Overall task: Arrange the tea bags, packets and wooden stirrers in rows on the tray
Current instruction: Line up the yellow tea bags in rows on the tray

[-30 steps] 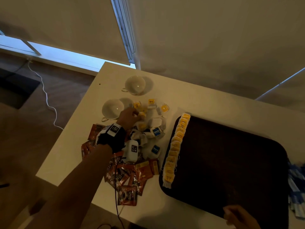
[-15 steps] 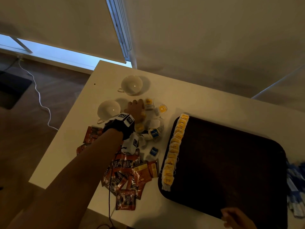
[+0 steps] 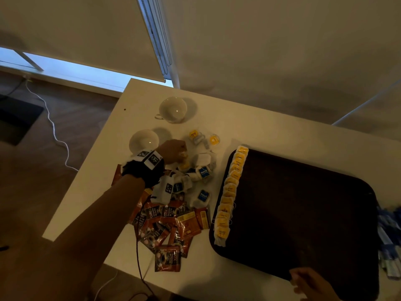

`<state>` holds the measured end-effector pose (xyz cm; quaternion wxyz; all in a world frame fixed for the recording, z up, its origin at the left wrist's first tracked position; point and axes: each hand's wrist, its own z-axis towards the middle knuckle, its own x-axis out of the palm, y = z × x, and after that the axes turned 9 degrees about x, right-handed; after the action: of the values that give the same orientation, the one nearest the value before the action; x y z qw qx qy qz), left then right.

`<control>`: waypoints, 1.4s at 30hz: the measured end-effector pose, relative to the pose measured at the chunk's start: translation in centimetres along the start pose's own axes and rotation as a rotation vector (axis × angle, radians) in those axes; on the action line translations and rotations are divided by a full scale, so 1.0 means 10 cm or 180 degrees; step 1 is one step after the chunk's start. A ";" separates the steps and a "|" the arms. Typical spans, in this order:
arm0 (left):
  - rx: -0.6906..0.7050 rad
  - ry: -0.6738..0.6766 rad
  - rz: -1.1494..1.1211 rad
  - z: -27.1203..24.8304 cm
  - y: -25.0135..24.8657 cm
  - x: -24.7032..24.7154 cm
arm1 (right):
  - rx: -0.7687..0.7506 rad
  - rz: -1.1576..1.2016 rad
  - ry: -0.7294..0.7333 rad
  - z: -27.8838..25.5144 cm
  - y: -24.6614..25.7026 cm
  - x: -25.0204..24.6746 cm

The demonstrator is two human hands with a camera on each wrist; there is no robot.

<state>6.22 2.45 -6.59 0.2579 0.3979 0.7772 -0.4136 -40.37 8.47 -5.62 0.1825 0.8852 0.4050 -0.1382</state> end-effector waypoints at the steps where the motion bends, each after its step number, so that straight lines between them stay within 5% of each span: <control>1: 0.0008 0.0110 0.0009 -0.01 -0.02 0.06 | -0.0008 -0.0005 -0.0004 -0.01 0.01 0.00; 21: -0.0067 0.0139 -0.0122 0.00 -0.19 0.24 | 0.0238 0.0204 0.0118 -0.05 -0.06 0.02; 29: -0.0170 -0.1044 -0.1095 0.16 -0.16 -0.29 | 0.0190 0.0268 0.0005 -0.05 -0.14 0.04; 32: -0.0278 -0.0950 -0.1406 0.40 -0.25 -0.25 | 0.0240 0.0222 0.0029 -0.02 -0.17 0.05; 36: -0.0595 -0.0657 -0.0819 0.58 -0.36 -0.13 | 0.0346 0.0193 -0.0005 0.04 -0.23 0.06; 42: -0.0309 -0.0342 -0.0113 0.69 -0.21 -0.12 | 0.0350 0.0291 -0.0143 0.01 -0.33 0.08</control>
<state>5.62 -4.59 -8.46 0.3109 0.3484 0.7883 -0.4006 -42.36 10.93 -6.74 0.1487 0.9081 0.3518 -0.1716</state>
